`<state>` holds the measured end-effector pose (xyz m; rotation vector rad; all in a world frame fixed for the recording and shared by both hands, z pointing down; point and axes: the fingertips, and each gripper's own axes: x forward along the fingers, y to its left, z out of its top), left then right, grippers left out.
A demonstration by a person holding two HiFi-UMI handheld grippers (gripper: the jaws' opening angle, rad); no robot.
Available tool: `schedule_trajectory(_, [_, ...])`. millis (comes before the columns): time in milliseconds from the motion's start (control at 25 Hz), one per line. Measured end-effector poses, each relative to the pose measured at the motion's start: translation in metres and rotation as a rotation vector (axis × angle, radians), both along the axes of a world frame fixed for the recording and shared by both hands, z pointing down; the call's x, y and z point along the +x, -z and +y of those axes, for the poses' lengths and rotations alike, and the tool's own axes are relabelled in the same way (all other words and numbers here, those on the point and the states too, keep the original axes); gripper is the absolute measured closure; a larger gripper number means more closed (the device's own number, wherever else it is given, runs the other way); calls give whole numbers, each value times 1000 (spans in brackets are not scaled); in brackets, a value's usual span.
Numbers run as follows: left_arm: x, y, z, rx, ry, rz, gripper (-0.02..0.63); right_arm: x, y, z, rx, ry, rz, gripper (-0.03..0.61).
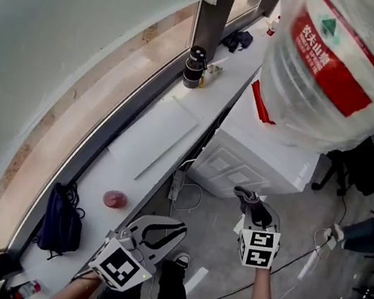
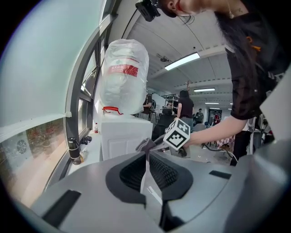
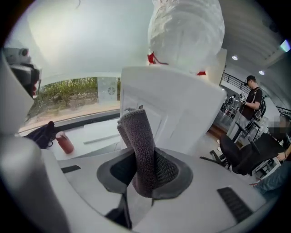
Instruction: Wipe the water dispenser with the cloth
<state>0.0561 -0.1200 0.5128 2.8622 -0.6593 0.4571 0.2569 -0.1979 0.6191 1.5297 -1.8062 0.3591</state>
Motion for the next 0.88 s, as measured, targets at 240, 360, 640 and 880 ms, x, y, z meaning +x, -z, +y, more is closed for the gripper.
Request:
schedule_trajectory(240, [-9, 27, -6, 22, -3, -7, 577, -2, 97, -11, 102, 12, 4, 475])
schedule_trajectory(360, [-14, 38, -9, 34, 4, -4, 577, -11, 128, -19, 150, 26, 16, 476])
schedule_trajectory(640, [-24, 41, -14, 30, 47, 5, 577, -13, 130, -47, 210, 5, 93, 474])
schedule_trajectory(880, [-34, 26, -16, 14, 93, 4, 577, -22, 73, -55, 171, 9, 124, 474])
